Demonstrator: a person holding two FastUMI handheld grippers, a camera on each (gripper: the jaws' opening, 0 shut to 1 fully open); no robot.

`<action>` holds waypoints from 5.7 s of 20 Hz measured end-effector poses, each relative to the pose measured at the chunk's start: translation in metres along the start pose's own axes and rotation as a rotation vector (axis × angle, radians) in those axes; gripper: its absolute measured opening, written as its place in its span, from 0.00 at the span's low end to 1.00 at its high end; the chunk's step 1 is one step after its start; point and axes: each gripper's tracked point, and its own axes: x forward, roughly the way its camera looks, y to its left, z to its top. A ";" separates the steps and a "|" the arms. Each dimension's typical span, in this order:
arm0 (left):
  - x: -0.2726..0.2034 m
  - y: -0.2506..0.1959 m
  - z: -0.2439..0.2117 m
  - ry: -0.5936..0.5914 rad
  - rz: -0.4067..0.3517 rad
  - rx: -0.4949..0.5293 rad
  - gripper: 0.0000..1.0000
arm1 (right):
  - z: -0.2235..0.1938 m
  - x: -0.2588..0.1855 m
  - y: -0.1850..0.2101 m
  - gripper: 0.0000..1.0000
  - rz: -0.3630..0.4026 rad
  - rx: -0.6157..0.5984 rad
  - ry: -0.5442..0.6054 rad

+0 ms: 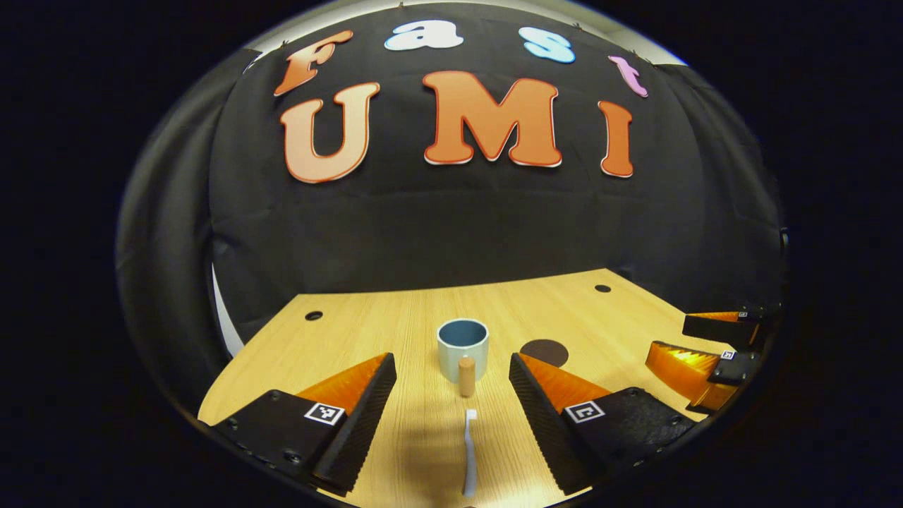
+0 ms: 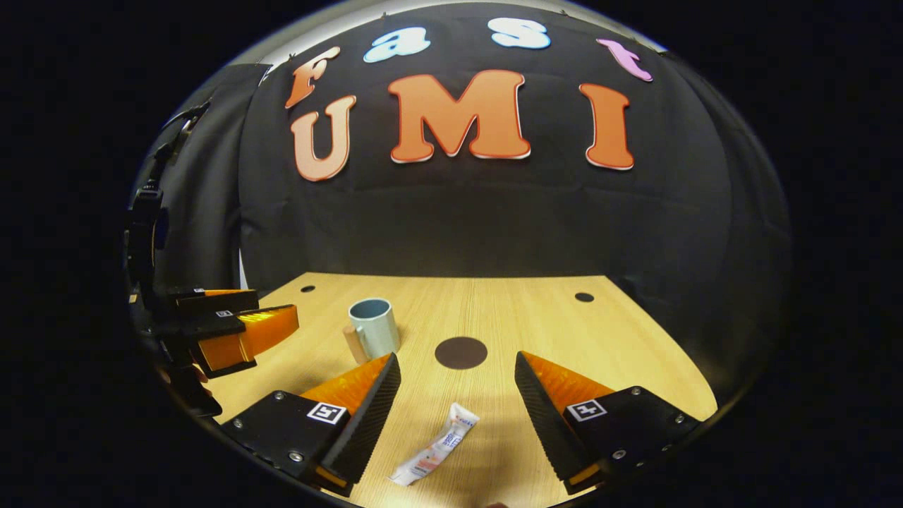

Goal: Put the toothbrush and toothpaste on the desktop into the cup, then pick up the cup and place it on the coaster on the desktop.

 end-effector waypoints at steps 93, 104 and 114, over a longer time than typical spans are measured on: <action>0.225 0.006 0.036 -0.112 -0.185 -0.086 0.06 | 0.112 0.088 -0.003 0.18 0.099 0.095 -0.081; 0.229 0.014 -0.006 -0.038 -0.160 -0.091 0.07 | 0.109 0.085 0.005 0.18 0.098 0.062 -0.104; 0.191 0.018 -0.023 0.001 -0.182 -0.037 0.84 | 0.116 0.080 0.016 0.18 0.107 0.075 -0.144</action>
